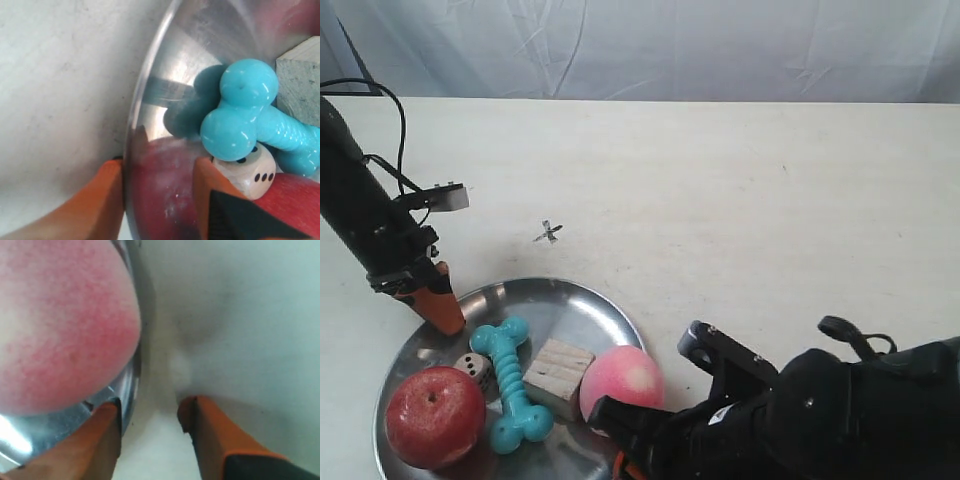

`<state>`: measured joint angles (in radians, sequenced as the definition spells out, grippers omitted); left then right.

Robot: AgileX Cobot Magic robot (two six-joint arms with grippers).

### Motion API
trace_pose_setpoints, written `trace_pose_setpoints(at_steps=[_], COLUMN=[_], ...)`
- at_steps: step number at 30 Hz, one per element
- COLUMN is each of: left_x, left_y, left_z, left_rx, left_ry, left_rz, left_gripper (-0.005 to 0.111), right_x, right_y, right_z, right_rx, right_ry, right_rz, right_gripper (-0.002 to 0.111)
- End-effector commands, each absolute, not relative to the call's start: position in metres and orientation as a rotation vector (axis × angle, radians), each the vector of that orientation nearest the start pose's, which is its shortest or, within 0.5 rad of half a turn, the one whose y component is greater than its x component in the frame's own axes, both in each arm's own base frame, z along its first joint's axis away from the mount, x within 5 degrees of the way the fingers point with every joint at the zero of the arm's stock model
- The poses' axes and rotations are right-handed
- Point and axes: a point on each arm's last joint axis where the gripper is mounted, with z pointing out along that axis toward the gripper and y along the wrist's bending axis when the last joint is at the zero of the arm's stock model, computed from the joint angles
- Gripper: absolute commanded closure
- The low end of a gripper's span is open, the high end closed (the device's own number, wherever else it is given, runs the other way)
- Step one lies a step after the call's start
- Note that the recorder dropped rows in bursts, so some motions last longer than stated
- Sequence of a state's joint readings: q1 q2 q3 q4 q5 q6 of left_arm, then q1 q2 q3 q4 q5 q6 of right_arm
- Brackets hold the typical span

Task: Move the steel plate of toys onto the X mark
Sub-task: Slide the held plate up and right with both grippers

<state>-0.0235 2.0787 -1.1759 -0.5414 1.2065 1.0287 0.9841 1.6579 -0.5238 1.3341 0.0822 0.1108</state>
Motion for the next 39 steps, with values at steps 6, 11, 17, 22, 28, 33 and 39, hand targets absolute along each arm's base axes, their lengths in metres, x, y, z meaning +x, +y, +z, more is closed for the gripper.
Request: trace_pose_setpoints(at_steps=[6, 11, 17, 22, 28, 33, 39], left_x=[0.327, 0.327, 0.327, 0.326, 0.317, 0.312, 0.311], left_y=[-0.058, -0.058, -0.058, -0.058, -0.057, -0.056, -0.056], left_z=[0.111, 0.111, 0.111, 0.110, 0.104, 0.102, 0.101], left_rx=[1.101, 1.092, 1.092, 1.091, 1.104, 1.112, 1.080], left_ry=[2.931, 2.927, 2.927, 2.935, 2.969, 2.985, 3.010], left_rz=[-1.051, -1.059, -1.059, -1.062, -1.076, -1.080, -1.081], left_gripper=[0.066, 0.066, 0.066, 0.066, 0.066, 0.066, 0.076], right_x=[0.131, 0.132, 0.135, 0.137, 0.143, 0.147, 0.148], right_y=[0.233, 0.234, 0.250, 0.254, 0.253, 0.251, 0.251], right_z=[0.118, 0.107, 0.110, 0.110, 0.112, 0.113, 0.113], right_rx=[0.590, 0.632, 0.593, 0.579, 0.590, 0.597, 0.600], right_ry=[2.811, 2.833, 2.812, 2.796, 2.726, 2.688, 2.673], right_rz=[0.763, 0.720, 0.751, 0.750, 0.730, 0.716, 0.711], right_gripper=[0.064, 0.064, 0.064, 0.064, 0.064, 0.066, 0.102])
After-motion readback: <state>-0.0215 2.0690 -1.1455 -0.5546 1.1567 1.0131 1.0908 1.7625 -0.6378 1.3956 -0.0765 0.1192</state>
